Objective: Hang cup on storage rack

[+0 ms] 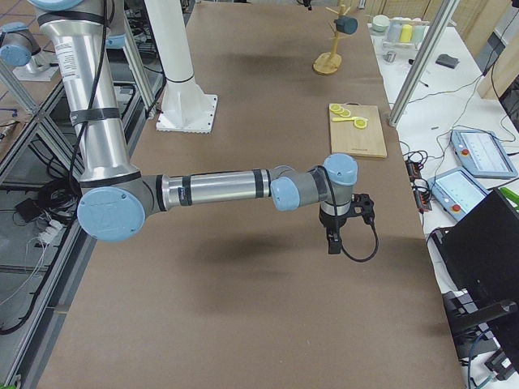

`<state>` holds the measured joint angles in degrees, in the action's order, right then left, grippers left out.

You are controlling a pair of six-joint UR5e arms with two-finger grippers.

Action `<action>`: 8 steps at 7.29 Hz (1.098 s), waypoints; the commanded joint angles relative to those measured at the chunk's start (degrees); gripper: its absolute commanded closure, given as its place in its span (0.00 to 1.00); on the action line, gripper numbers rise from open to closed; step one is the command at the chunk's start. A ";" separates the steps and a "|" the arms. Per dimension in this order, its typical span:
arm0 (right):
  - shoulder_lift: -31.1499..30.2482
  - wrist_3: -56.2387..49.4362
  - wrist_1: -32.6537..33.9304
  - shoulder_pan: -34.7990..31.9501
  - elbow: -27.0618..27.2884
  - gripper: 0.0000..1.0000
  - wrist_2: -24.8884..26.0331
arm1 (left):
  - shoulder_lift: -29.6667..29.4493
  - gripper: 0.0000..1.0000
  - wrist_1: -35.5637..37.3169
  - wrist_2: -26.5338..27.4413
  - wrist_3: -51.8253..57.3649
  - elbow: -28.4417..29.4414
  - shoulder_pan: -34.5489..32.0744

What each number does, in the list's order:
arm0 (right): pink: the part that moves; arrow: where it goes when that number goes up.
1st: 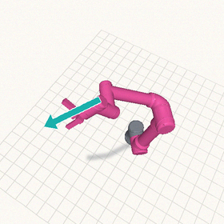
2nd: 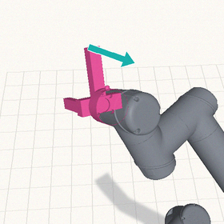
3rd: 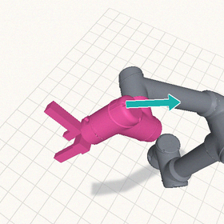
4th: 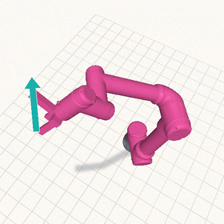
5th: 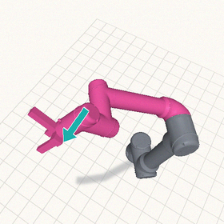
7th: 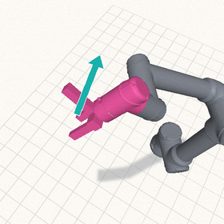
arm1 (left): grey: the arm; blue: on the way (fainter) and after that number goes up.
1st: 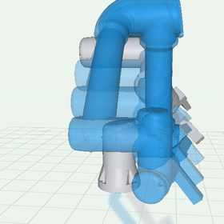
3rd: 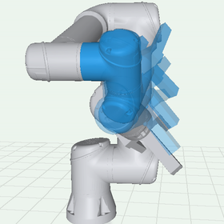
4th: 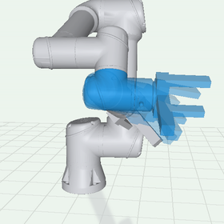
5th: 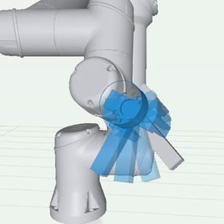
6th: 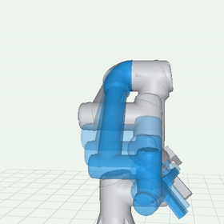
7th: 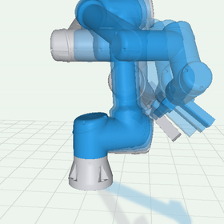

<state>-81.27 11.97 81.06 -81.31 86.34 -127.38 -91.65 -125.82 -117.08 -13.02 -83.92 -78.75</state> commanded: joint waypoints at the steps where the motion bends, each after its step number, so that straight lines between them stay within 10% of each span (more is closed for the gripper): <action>1: -3.53 -4.92 0.06 -2.53 -0.65 0.00 -1.82 | -0.55 0.02 14.14 -15.82 -0.86 -1.07 -0.96; 3: -5.29 -5.21 -0.20 -3.07 -0.48 0.00 -2.79 | -1.25 0.02 23.31 -27.73 -0.78 -1.25 -1.75; 8: -6.17 -4.77 -1.26 -3.25 0.23 0.00 -2.79 | -0.46 0.02 23.42 -20.64 -0.87 -1.69 -1.67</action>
<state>-87.26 6.88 79.92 -84.61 86.79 -130.40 -91.94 -102.44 -137.92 -13.84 -85.43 -80.43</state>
